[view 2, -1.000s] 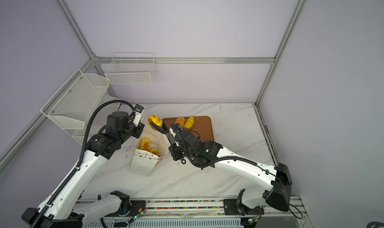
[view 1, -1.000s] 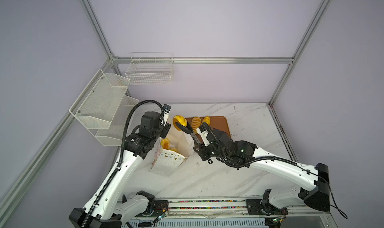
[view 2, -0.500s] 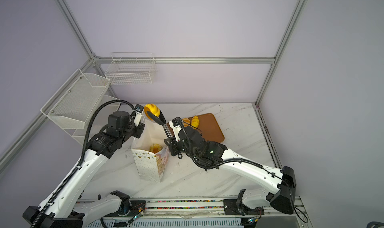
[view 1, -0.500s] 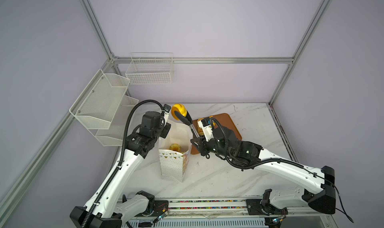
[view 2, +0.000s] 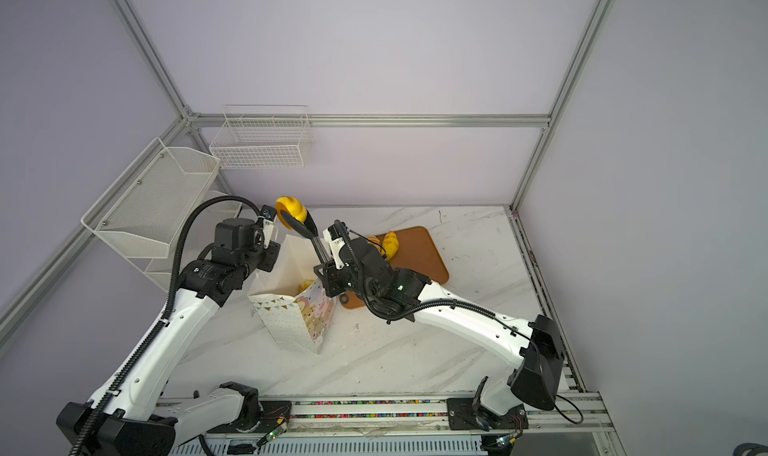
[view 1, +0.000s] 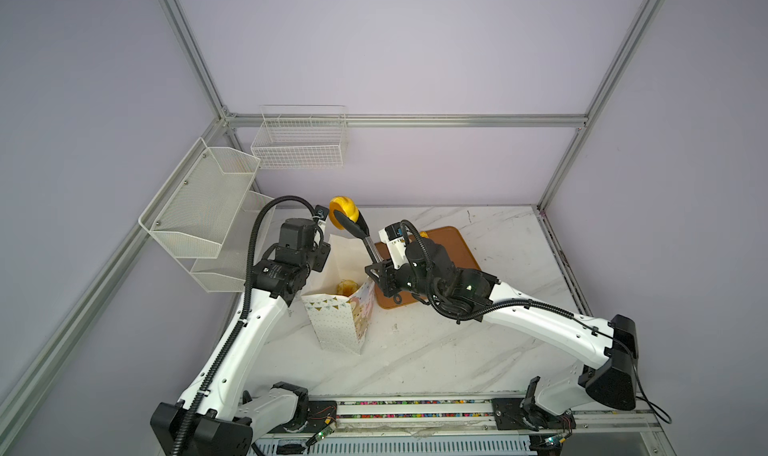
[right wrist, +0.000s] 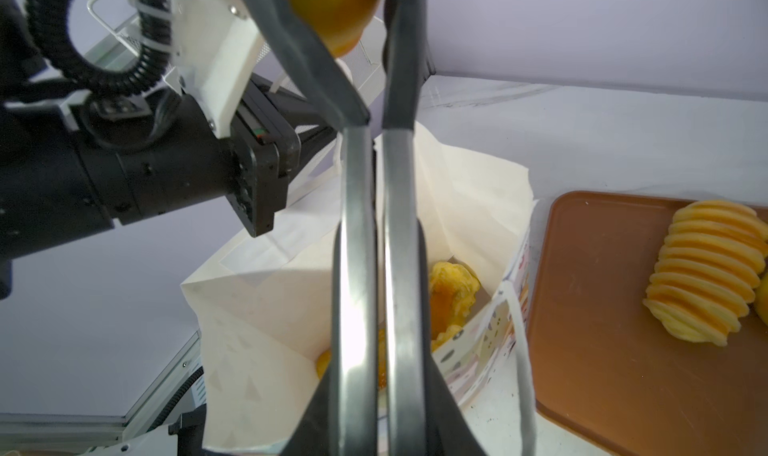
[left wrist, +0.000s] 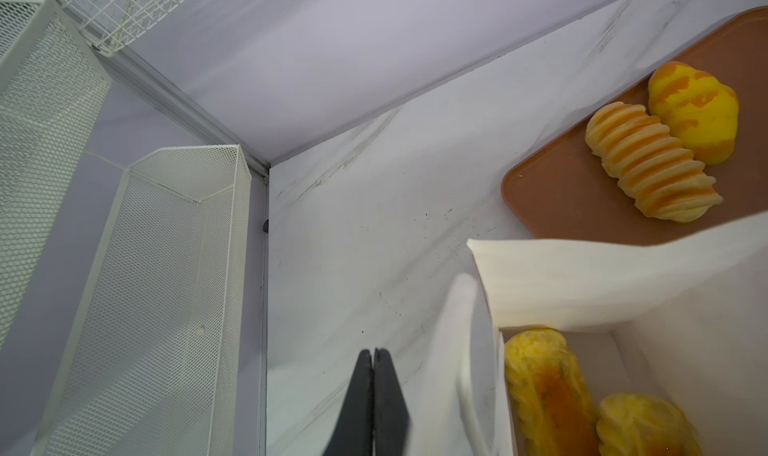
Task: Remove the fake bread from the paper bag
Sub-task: 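Lift a yellow flower-shaped bread out of the bag with the tongs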
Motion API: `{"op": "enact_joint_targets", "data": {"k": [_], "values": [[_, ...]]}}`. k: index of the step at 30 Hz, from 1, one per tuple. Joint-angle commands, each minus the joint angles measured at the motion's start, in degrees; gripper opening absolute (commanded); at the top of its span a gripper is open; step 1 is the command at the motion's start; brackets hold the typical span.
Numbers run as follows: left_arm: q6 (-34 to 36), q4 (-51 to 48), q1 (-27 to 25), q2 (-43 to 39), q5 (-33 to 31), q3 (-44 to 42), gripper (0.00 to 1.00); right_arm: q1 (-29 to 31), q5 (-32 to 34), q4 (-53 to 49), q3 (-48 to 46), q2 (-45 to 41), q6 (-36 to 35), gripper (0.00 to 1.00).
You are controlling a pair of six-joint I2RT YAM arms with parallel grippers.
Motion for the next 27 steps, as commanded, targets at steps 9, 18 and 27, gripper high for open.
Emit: {"op": "enact_joint_targets", "data": {"k": [9, 18, 27], "values": [[3.86, 1.31, 4.23, 6.74, 2.71, 10.67, 0.00, -3.78, -3.66, 13.66, 4.94, 5.24, 2.30, 0.16], [9.86, 1.95, 2.19, 10.57, 0.49, 15.76, 0.00, -5.75, 2.77, 16.35, -1.90, 2.46, 15.10, 0.16], [11.93, 3.72, -6.64, 11.37, -2.33, 10.79, 0.00, -5.68, 4.71, 13.55, -14.47, -4.41, 32.16, 0.16]]}}
